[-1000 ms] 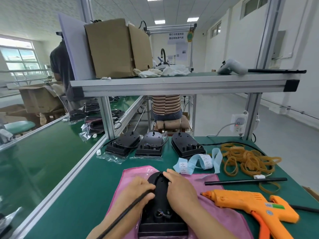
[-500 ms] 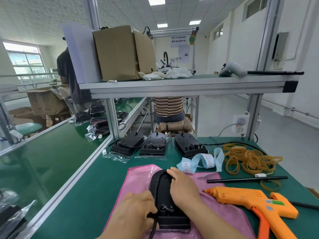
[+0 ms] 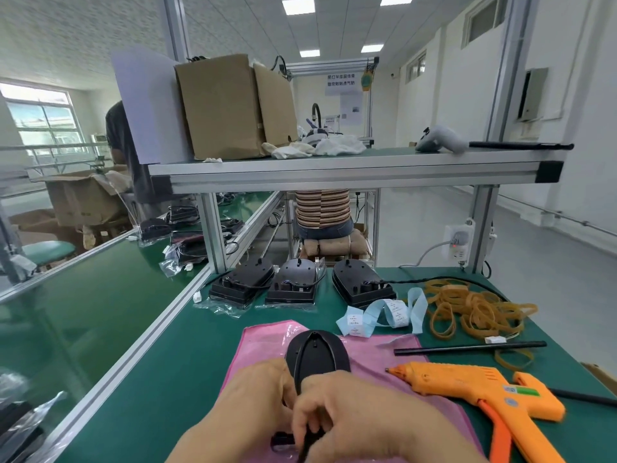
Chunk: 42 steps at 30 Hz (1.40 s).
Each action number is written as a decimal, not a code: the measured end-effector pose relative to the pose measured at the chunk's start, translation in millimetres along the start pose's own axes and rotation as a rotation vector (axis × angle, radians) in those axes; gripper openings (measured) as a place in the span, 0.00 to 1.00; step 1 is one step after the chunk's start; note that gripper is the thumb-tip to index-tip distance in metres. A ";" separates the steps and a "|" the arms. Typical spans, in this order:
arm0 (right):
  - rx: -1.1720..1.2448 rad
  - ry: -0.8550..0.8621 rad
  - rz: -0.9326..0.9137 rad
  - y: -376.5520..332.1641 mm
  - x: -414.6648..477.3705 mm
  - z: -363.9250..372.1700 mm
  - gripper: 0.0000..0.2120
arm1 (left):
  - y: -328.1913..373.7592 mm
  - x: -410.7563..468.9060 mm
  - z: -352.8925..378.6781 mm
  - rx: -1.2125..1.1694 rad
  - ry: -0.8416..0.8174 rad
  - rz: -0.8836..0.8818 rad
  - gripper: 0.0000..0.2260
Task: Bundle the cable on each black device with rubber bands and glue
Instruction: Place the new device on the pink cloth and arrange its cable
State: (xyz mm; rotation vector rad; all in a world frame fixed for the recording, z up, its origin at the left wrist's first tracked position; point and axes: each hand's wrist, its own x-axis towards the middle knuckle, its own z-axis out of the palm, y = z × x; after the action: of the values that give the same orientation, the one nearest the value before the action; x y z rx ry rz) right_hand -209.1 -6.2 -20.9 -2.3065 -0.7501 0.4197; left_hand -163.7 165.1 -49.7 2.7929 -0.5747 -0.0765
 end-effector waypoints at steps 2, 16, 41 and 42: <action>0.124 0.049 0.024 5.9 -5.5 -6.1 0.05 | 0.4 0.4 0.3 -0.062 -0.017 0.000 0.10; 0.604 0.129 0.410 36.8 -8.0 -17.7 0.09 | 25.1 23.6 5.2 -0.129 0.221 0.093 0.10; 0.084 0.158 0.519 39.7 11.9 -28.2 0.06 | 30.5 37.1 56.3 -0.357 0.280 0.184 0.10; 0.058 0.144 0.515 39.4 15.6 -30.0 0.06 | 29.1 37.2 56.6 -0.356 0.304 0.192 0.10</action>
State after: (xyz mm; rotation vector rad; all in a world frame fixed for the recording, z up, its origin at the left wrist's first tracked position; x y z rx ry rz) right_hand -166.9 -35.6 -27.4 -2.4277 -0.0619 0.4851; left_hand -146.7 109.7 -95.2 2.3332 -0.6731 0.2561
